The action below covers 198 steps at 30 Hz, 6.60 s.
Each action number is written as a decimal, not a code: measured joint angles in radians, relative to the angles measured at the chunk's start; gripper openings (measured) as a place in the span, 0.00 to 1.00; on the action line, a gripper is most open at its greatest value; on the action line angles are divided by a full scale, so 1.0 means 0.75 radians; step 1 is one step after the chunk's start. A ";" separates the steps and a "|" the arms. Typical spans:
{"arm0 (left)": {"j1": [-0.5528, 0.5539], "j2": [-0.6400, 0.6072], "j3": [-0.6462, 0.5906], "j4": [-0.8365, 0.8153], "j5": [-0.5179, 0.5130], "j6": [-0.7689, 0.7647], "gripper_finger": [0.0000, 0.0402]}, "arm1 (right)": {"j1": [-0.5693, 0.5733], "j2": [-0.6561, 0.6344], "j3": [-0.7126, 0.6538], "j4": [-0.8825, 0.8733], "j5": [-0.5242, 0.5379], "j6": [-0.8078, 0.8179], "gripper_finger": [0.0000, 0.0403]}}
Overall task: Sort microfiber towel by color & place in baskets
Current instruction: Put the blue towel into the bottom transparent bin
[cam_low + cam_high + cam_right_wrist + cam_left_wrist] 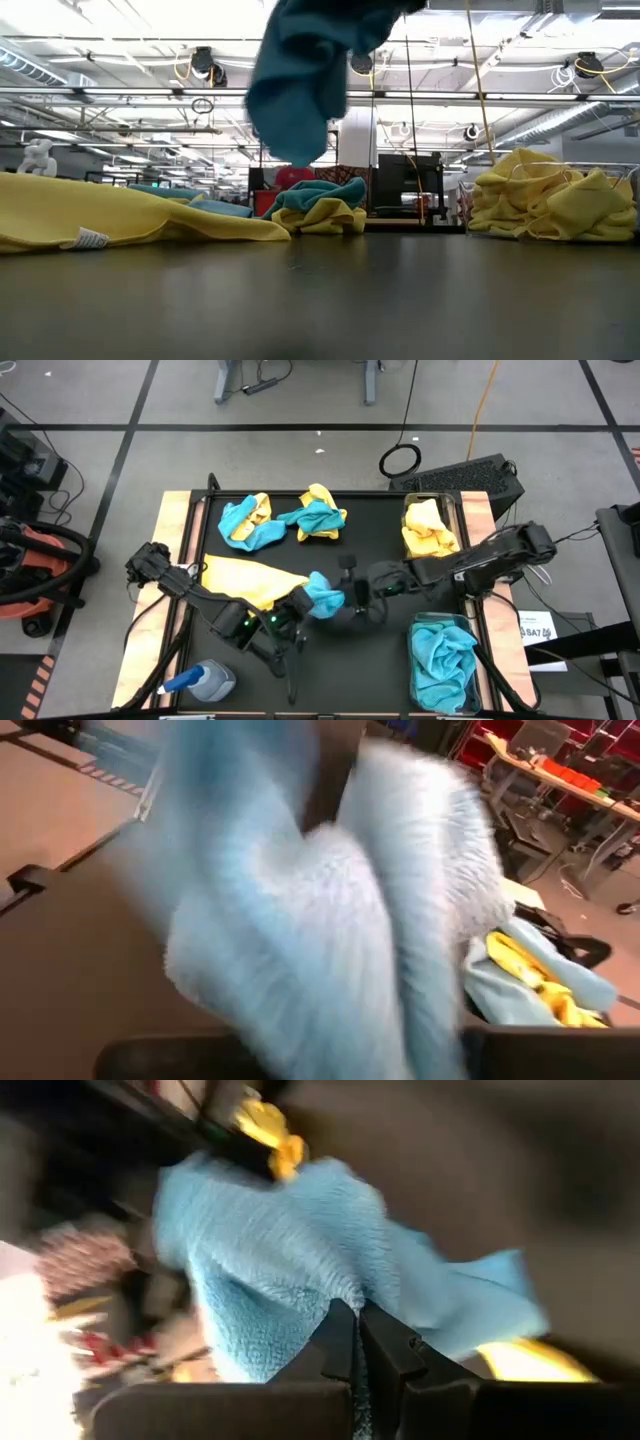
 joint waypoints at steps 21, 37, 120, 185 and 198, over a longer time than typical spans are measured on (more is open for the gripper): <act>0.183 -0.002 -0.123 0.304 0.398 -0.173 0.69 | 0.198 -0.337 -0.002 -0.491 0.011 0.162 0.00; 0.194 -0.001 -0.124 0.255 0.483 -0.245 0.77 | 0.542 -0.674 0.001 -1.078 0.007 0.884 0.00; 0.422 0.251 -0.134 1.034 1.171 -0.100 0.77 | 1.063 -0.352 0.115 -1.736 0.027 1.949 0.59; 0.434 0.525 -0.128 1.506 1.105 -0.104 0.77 | 1.086 -0.382 0.185 -1.794 -0.014 2.087 0.41; 0.433 0.524 -0.128 1.500 1.105 -0.105 0.77 | 1.062 -0.310 0.253 -1.671 0.477 1.780 0.41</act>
